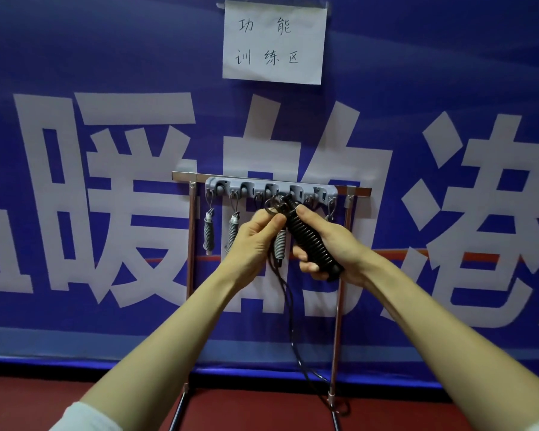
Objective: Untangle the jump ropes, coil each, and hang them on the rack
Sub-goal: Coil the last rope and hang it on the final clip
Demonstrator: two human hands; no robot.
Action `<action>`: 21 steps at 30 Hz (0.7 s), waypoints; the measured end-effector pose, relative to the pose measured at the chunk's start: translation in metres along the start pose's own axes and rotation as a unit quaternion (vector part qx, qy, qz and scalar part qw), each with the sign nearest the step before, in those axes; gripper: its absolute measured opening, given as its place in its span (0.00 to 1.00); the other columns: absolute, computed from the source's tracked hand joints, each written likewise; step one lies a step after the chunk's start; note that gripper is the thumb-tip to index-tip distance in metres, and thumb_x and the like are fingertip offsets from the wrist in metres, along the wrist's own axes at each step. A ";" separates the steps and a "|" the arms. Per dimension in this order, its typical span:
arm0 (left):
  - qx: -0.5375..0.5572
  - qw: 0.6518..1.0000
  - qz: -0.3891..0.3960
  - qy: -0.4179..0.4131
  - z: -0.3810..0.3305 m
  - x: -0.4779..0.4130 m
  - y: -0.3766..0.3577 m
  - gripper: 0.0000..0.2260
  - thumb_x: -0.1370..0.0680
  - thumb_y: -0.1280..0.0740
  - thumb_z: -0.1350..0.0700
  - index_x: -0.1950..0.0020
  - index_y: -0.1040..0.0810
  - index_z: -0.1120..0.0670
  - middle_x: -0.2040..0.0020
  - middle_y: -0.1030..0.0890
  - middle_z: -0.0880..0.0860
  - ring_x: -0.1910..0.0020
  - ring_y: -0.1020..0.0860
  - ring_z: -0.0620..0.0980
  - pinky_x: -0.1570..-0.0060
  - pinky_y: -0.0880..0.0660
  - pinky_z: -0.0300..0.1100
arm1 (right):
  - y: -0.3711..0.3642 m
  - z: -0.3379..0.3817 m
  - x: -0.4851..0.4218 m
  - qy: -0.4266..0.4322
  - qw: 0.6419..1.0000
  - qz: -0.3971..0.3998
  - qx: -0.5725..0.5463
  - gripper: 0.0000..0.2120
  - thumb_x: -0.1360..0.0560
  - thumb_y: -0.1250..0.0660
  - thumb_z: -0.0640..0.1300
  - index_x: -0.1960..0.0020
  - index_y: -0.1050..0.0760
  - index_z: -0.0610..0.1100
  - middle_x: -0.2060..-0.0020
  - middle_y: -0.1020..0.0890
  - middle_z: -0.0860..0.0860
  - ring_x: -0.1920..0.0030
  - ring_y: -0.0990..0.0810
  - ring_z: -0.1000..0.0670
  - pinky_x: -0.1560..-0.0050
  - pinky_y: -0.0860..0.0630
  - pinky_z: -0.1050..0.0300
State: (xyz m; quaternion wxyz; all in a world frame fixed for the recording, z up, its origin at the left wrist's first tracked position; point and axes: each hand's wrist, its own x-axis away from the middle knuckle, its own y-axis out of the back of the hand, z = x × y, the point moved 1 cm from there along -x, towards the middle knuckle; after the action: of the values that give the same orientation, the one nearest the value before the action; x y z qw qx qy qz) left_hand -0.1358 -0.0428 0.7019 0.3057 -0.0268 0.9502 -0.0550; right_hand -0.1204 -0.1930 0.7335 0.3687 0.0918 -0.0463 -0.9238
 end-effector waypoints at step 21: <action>0.005 0.989 -0.126 0.073 0.014 0.000 -0.034 0.20 0.25 0.28 0.45 0.39 0.24 0.55 0.50 0.16 0.52 0.52 0.16 0.48 0.56 0.20 0.46 | -0.022 -0.039 -0.030 0.054 0.986 -0.157 -0.033 0.32 0.21 0.55 0.67 0.50 0.21 0.46 0.56 0.20 0.38 0.59 0.22 0.40 0.70 0.28 0.56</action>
State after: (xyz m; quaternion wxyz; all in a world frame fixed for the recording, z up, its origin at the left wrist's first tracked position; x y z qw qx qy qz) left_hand -0.1269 -0.0780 0.6950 0.2267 -0.1412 0.9585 -0.0994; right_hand -0.1058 -0.1575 0.6961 0.2238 0.1353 0.0186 -0.9650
